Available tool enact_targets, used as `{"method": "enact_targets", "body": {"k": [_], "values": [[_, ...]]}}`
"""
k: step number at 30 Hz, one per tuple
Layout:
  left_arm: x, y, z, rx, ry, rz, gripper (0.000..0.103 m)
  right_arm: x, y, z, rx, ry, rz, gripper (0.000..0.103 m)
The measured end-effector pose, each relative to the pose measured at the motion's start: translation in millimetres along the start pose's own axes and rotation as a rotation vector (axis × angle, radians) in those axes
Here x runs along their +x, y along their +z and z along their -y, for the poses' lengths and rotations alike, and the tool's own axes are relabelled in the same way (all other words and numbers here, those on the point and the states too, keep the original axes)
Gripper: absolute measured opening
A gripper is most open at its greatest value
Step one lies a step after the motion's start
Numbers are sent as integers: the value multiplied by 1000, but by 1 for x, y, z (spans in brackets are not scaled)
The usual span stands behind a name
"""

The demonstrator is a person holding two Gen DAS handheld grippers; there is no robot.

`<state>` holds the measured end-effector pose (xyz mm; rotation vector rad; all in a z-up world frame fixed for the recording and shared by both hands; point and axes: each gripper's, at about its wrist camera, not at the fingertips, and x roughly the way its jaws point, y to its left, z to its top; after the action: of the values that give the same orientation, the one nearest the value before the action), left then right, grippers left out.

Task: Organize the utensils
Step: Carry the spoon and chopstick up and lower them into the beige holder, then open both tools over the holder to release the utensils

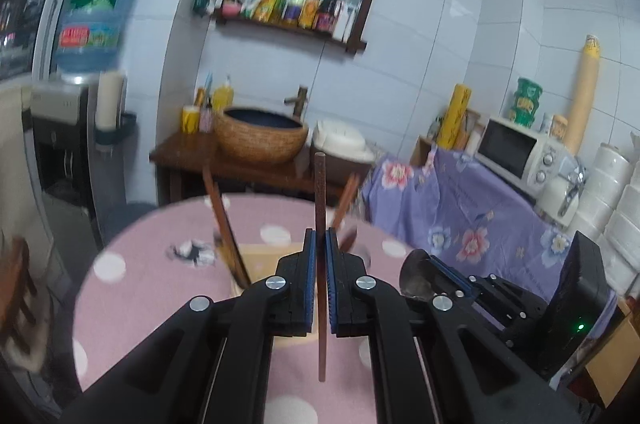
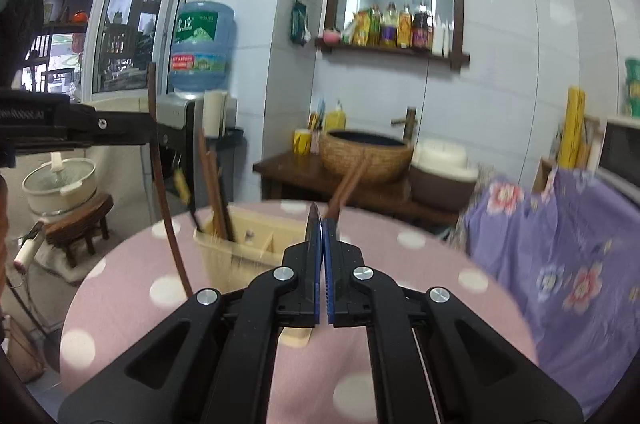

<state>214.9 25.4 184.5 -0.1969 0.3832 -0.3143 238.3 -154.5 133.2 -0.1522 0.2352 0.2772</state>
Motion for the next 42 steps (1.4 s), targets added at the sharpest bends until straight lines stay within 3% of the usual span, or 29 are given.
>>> {"method": "enact_targets", "body": {"k": [5,9,15,24,31,32,33,34,35,36,40,42], "values": [[5,69,5,47,97,111,6,31,71,-8,-77,-119,146,2],[32,81,-1,44,150,105,6,70,86,-18,-115,-197,170,2],[68,39,-19,32,166,26,6,116,38,-34,-149,-220,110,2],[84,-2,-32,23,126,-80,6,108,-20,-40,-166,-139,6,2],[90,-17,-37,3,119,-131,7,92,-36,-37,-155,-111,-5,3],[87,-17,-36,6,119,-126,9,88,-37,-33,-139,-108,-11,4],[83,-17,-35,14,119,-119,19,85,-37,-31,-122,-105,-15,9],[79,-17,-33,26,120,-107,29,81,-39,-27,-97,-96,-24,28],[73,-18,-29,45,124,-89,50,78,-40,-24,-84,-88,-30,42],[67,-19,-27,60,134,-70,60,74,-41,-22,-72,-89,-23,62],[45,-27,-17,138,178,-15,66,53,-46,-13,-30,-96,7,63],[30,-36,-18,156,184,17,86,42,-50,-8,-4,-90,4,72]]}}
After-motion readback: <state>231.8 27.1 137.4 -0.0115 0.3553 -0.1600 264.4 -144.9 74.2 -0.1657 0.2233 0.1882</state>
